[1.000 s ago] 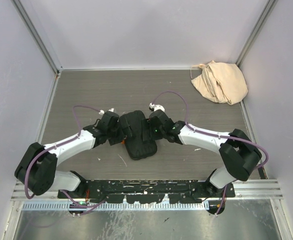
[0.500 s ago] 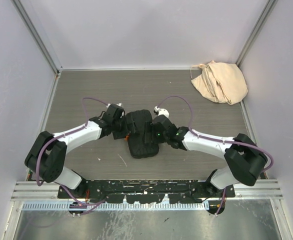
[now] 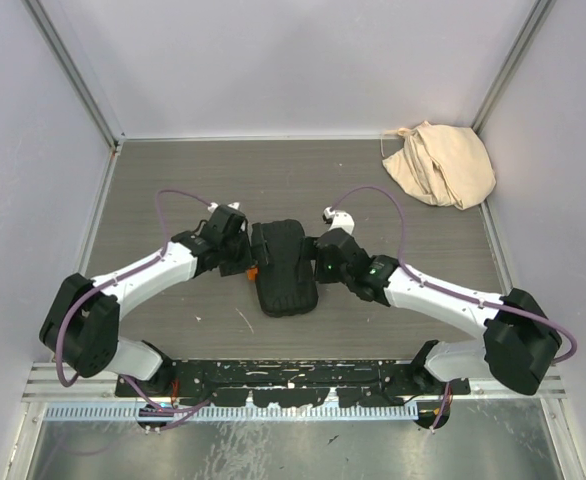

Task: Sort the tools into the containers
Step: Close the storage box at the center of the board.

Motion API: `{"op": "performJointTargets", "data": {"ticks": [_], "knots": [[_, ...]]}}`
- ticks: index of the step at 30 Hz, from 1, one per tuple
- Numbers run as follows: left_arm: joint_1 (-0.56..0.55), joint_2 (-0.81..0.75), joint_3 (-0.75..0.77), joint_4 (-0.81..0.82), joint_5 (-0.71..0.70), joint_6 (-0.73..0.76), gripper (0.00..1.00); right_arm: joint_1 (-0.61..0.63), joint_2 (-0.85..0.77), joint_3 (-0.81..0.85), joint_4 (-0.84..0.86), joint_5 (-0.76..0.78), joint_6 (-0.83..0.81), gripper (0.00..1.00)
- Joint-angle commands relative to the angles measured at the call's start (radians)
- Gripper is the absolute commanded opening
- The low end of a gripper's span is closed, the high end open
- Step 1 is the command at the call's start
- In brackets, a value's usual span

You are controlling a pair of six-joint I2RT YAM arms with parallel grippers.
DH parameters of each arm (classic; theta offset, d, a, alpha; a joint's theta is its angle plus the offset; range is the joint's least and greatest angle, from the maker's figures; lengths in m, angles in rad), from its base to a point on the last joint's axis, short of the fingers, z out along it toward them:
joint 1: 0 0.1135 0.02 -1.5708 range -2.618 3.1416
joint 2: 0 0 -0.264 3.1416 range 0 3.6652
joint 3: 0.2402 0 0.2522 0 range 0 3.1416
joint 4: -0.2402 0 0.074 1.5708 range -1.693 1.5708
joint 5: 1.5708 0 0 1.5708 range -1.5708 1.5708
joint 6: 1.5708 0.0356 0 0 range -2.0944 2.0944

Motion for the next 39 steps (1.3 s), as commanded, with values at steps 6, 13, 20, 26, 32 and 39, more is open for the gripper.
{"op": "performJointTargets", "data": {"ticks": [6,13,20,26,32,39], "knots": [[0.000,-0.004,-0.008,0.085,0.014,-0.019,0.87,-0.041,0.038,-0.025,0.098,-0.141,-0.012,0.85],[0.006,0.000,-0.066,0.171,0.031,-0.044,0.92,-0.041,0.069,-0.034,0.113,-0.178,-0.010,0.85],[0.010,0.018,-0.082,0.193,0.039,-0.046,0.93,-0.041,0.084,-0.034,0.123,-0.192,-0.007,0.85],[0.011,0.038,-0.091,0.219,0.049,-0.054,0.91,-0.041,0.092,-0.030,0.124,-0.198,-0.009,0.85],[0.012,0.065,-0.089,0.225,0.055,-0.057,0.89,-0.041,0.100,-0.029,0.127,-0.209,-0.010,0.85],[0.011,0.079,-0.102,0.222,0.054,-0.058,0.89,-0.041,0.113,-0.028,0.138,-0.222,-0.012,0.85]]}}
